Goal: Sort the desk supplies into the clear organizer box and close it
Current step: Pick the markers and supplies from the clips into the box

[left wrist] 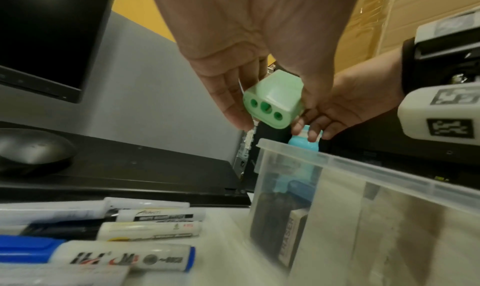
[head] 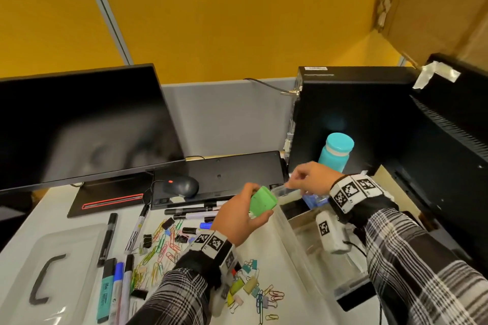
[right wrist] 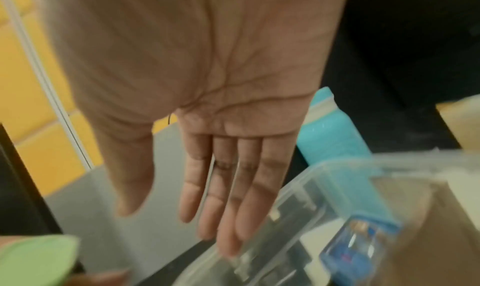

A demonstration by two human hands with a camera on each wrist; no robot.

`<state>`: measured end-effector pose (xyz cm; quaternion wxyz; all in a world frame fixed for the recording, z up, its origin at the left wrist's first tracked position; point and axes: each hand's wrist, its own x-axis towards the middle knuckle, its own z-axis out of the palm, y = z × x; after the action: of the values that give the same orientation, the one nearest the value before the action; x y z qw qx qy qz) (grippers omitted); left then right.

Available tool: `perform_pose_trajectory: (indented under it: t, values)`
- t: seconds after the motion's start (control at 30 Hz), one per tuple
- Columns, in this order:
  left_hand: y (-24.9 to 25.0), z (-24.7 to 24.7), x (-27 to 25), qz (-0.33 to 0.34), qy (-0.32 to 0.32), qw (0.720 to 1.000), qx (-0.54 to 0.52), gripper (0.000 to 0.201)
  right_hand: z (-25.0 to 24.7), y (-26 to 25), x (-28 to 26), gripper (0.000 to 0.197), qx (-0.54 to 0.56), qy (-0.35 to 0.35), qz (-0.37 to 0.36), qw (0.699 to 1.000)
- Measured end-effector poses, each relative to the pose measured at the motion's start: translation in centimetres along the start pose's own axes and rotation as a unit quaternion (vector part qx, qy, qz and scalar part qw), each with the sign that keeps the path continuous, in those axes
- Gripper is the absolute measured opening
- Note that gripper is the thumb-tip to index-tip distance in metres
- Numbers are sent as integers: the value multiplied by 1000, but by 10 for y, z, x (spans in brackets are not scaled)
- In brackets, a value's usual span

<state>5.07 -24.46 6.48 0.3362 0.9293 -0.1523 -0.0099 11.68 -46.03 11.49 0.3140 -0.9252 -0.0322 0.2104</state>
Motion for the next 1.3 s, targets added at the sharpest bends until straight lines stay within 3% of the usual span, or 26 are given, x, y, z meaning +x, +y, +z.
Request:
perform_pose_trajectory:
  t: [0.07,0.17,0.27,0.33,0.4,0.5,0.57,0.63,0.97,1.17,1.3]
  values:
    - [9,3,5,8,17,998,-66,49,3,-13,-14,35,175,-101,8,979]
    - [24,12,14,40,22,982,-184,44,13,-15,-23,46,367,-190,60,909]
    - [34,17,21,53,5,975,-218,45,9,-6,-24,45,441,-177,41,879]
    - [35,19,23,52,-8,985,-167,50,-1,4,-23,40,445,-139,23,884]
    - [33,23,23,49,-28,996,-73,58,-9,16,-19,35,387,-106,24,915]
    - [24,31,21,15,-54,998,43,59,-8,26,-7,30,138,2,80,987]
    - [17,38,18,-2,-76,995,72,60,2,24,0,29,-51,49,100,993]
    - [12,44,15,-5,-94,994,62,62,17,16,7,31,-149,54,110,981]
    - [6,51,12,2,-121,991,52,68,37,15,33,39,-211,59,165,962]
    - [3,52,12,2,-125,991,51,68,34,17,28,29,-251,119,166,946]
    - [5,52,13,3,-123,991,58,67,39,20,25,32,-286,86,163,940]
